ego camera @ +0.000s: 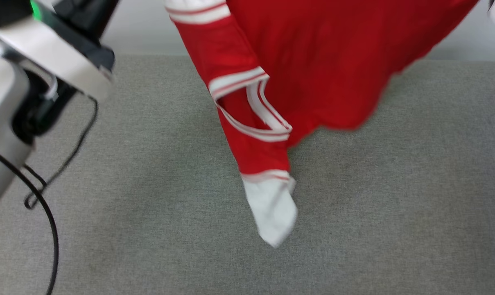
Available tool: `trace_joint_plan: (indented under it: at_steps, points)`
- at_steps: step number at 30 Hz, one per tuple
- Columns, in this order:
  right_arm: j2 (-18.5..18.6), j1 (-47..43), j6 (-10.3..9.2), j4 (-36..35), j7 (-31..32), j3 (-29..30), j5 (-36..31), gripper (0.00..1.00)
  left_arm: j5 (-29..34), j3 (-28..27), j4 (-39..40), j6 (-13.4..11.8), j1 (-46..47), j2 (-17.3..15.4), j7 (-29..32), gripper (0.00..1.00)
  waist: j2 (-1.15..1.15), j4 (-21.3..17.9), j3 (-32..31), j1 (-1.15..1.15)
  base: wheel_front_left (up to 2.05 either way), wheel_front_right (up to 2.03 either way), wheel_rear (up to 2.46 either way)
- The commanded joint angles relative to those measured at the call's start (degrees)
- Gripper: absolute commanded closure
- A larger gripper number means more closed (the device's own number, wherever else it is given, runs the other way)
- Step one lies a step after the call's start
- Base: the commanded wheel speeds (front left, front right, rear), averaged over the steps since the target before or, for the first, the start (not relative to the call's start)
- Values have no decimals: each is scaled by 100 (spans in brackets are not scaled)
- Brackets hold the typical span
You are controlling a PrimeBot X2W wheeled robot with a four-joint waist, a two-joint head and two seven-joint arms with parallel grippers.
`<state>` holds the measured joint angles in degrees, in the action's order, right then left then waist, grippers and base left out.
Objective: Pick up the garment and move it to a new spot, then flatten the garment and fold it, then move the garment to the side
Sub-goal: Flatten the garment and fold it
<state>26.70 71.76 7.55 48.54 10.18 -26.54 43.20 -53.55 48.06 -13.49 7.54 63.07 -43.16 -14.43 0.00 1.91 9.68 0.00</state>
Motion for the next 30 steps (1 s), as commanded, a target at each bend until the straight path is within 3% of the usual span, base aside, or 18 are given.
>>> trace_joint_plan:
  at_steps: [1, 11, 21, 26, 30]
  points:
    - [35, 203, -13, 70, -110, 65, -27, 100, 53, 89, -127, -11, 271, -45, 44, 100, 0, -9, -6, 0, 0, 0, 0]
    - [158, 1278, -13, 502, -475, 143, -302, 100, -162, 745, -948, -11, 1990, 277, 302, 100, 0, 21, 13, 0, 0, 0, 0]
    - [243, 1799, -13, 856, -494, 235, -413, 100, -507, 1560, -1592, -11, 3062, 547, 394, 100, 0, 25, 214, 0, 0, 0, 0]
    - [191, 1885, -13, 904, -395, 225, -374, 100, -710, 2017, -1695, -12, 3474, 455, 366, 100, 0, -56, 526, 0, 0, 0, 0]
    - [-96, 2327, -14, 1131, -370, 448, -234, 100, -874, 2222, -2106, -13, 3991, 166, 220, 100, 0, -227, 1110, 0, 0, 0, 0]
